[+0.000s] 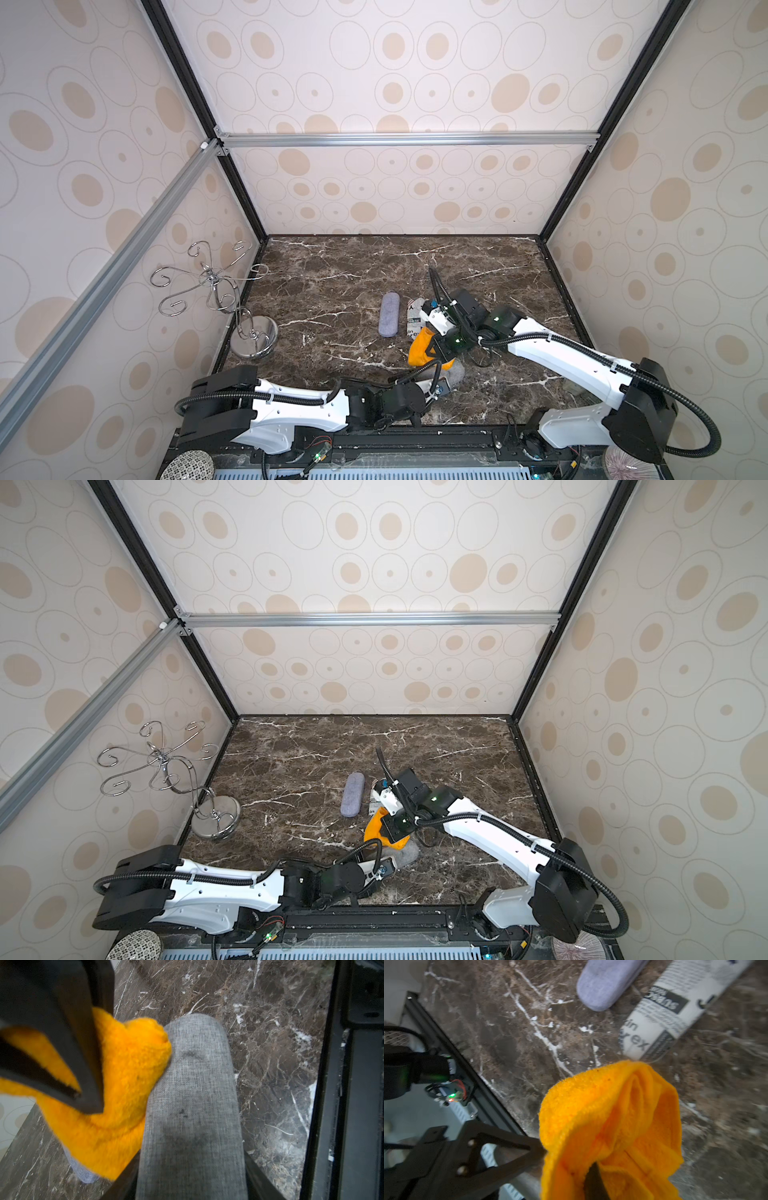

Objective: Wipe the eyeglass case
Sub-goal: Wipe the dirt from the eyeglass case.

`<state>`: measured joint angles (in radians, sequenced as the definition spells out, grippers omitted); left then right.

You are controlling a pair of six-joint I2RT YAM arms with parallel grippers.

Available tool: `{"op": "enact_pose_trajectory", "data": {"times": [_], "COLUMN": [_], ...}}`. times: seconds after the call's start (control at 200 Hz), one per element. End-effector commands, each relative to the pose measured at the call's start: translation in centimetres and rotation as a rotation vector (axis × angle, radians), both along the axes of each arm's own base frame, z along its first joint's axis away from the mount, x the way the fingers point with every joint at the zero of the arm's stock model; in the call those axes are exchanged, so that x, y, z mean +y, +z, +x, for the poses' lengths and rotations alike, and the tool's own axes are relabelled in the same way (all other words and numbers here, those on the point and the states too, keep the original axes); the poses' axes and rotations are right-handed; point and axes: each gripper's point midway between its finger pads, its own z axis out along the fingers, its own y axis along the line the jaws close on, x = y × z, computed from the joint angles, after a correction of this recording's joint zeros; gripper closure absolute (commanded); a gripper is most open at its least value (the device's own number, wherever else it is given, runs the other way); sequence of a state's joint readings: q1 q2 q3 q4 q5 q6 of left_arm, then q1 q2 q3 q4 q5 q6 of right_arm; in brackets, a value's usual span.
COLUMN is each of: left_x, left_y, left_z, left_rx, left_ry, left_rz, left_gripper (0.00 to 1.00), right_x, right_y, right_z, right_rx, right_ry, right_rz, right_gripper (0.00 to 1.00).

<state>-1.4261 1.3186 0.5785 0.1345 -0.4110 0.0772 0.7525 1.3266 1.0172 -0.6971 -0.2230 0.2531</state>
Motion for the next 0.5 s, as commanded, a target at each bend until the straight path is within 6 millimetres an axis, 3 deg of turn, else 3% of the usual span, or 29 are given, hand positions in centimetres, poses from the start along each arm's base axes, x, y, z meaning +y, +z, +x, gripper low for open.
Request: {"op": "enact_pose_trajectory", "data": {"times": [0.0, 0.11, 0.245, 0.495], "left_x": [-0.1, -0.1, -0.4, -0.6], "left_y": [3.4, 3.4, 3.7, 3.8], "left_z": [1.6, 1.5, 1.4, 1.9], "left_rx": [-0.079, -0.073, -0.07, -0.094], "left_ry": [0.087, 0.087, 0.074, 0.092], "left_rz": [-0.104, -0.107, -0.121, -0.104], "left_gripper": [0.63, 0.63, 0.63, 0.64], "right_x": [-6.1, -6.5, -1.9, 3.5], "right_y": [-2.3, -1.6, 0.1, 0.6], "right_z": [-0.2, 0.0, -1.8, -4.2], "right_rx": [0.003, -0.016, 0.036, 0.116], "right_ry": [-0.114, -0.123, 0.033, 0.232], "right_rz": [-0.262, -0.263, -0.026, 0.077], "right_gripper": [1.0, 1.0, 1.0, 1.0]}}
